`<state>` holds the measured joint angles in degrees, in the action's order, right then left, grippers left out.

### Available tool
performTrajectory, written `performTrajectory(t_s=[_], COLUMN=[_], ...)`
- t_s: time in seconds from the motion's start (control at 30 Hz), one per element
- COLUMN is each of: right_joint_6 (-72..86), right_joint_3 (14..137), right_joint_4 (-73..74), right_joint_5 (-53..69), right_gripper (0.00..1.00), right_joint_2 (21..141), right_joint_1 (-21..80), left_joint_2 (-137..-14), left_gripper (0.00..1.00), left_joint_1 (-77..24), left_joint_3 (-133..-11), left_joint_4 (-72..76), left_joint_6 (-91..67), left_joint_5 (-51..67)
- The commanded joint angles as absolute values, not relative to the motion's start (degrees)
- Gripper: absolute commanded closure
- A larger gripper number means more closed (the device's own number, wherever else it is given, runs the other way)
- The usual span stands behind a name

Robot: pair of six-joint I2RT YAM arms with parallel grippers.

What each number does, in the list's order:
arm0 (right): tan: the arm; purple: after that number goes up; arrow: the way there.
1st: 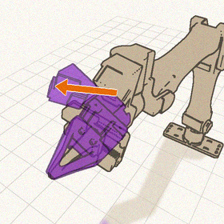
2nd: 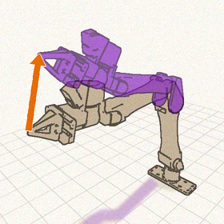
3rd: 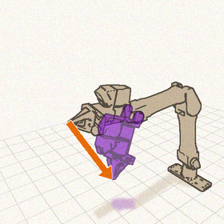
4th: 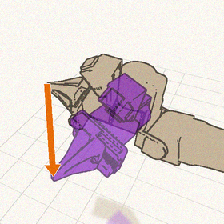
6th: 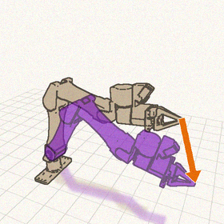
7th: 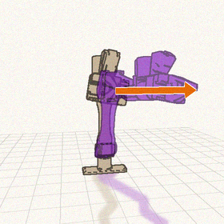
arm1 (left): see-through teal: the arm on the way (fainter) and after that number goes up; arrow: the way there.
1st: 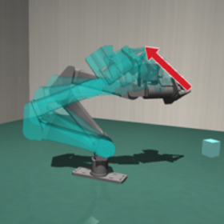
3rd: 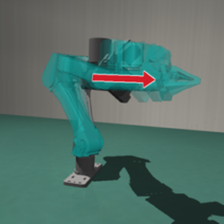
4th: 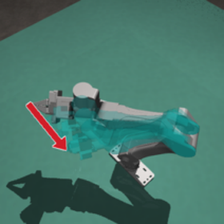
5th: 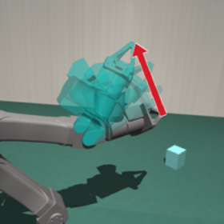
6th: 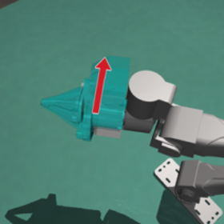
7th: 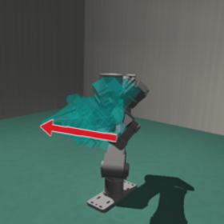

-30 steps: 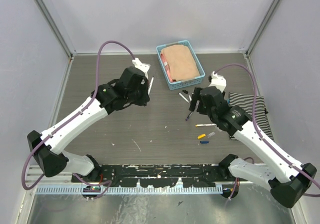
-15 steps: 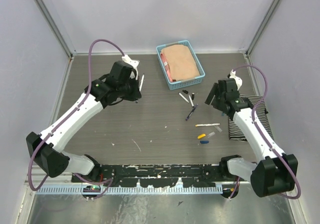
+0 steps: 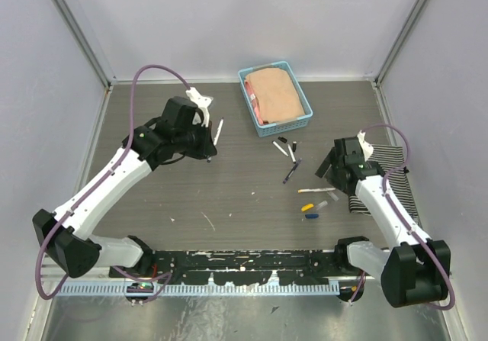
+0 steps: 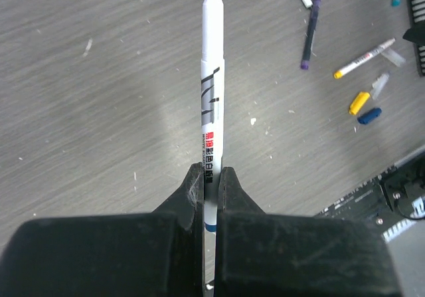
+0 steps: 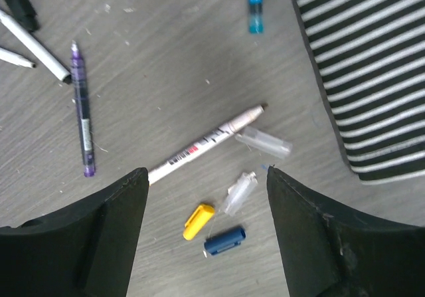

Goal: Insert the pens into the pen caps
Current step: Insert the pen cap onto the pen.

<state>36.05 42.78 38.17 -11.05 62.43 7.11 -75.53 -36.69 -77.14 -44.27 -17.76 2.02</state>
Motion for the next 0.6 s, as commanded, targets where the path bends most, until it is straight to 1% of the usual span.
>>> performTrajectory(t_s=[0.0,0.17,0.23,0.43,0.57], right_joint_6=[43.8,49.8,53.5,57.4,58.6], right_joint_3=[41.3,38.3,37.6,35.6,34.7], right_joint_4=[41.9,44.8,47.0,48.1,47.8], right_joint_5=[-11.9,-11.8,-14.8,-14.8,-13.8], right_gripper=[0.22,0.20,0.20,0.19,0.20], right_joint_2=[59.0,55.8,54.9,52.8,54.3], right_joint_1=[7.1,7.1,7.1,7.2,7.3], left_joint_2=[-73.2,-73.2,-73.2,-73.2,-73.2], left_gripper=[1.00,1.00,1.00,1.00,1.00], left_joint_1=[-36.8,-36.7,-36.7,-36.7,-36.8], left_joint_3=[-74.6,-74.7,-74.7,-74.5,-74.4], left_joint_4=[-42.3,-43.0,-43.1,-43.5,-43.8], left_joint_6=[-15.9,-15.7,-15.6,-15.6,-15.5], left_joint_5=[9.9,10.1,9.9,9.2,8.2])
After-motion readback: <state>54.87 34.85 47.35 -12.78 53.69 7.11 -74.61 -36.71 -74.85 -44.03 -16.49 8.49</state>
